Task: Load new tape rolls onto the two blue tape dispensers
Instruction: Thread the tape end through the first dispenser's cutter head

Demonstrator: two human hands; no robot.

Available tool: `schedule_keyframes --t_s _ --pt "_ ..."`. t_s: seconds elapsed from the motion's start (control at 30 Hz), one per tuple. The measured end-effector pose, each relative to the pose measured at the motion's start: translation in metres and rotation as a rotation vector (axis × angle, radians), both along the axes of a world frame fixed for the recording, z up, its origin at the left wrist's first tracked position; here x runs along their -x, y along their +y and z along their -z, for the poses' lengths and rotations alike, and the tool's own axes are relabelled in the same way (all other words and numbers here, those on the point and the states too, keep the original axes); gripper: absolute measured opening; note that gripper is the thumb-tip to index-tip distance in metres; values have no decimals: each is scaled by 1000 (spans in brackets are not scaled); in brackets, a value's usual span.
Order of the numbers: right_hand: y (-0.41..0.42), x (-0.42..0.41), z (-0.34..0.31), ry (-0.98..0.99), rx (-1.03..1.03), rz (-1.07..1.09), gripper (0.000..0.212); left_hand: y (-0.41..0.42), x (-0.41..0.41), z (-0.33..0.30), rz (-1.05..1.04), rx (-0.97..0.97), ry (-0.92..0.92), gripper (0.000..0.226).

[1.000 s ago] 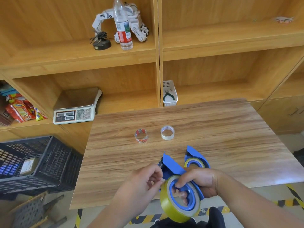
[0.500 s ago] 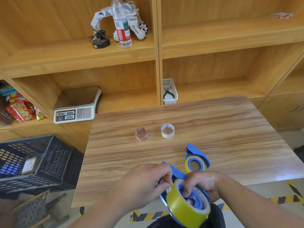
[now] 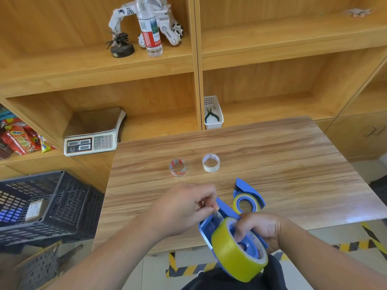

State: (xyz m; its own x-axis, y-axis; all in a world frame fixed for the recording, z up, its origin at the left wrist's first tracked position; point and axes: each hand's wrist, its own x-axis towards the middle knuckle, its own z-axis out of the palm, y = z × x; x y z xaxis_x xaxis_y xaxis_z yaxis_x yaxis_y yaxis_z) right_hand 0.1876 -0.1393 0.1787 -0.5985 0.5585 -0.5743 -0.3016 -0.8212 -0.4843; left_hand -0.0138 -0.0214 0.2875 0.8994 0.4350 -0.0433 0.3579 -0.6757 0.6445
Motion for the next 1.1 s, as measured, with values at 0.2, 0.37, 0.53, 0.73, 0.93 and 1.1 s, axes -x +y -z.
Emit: schedule_keyframes --t_s 0.2,0.37,0.53,0.73,0.93,1.1 --pt "1 3 -26 -52 -48 50 27 1 4 6 -171 70 -38 37" --pt "4 7 -30 -71 -123 36 27 5 8 6 -260 121 2 35" --pt "10 9 -34 -150 -244 -14 18 10 12 7 -296 149 47 35" --pt "14 7 -34 -193 -260 -26 28 19 20 6 -280 166 79 38" --pt "17 9 -39 -276 -265 -121 45 25 30 4 -281 170 100 38" --pt "18 11 -40 -307 -283 -182 57 42 44 -3 -265 157 129 36"
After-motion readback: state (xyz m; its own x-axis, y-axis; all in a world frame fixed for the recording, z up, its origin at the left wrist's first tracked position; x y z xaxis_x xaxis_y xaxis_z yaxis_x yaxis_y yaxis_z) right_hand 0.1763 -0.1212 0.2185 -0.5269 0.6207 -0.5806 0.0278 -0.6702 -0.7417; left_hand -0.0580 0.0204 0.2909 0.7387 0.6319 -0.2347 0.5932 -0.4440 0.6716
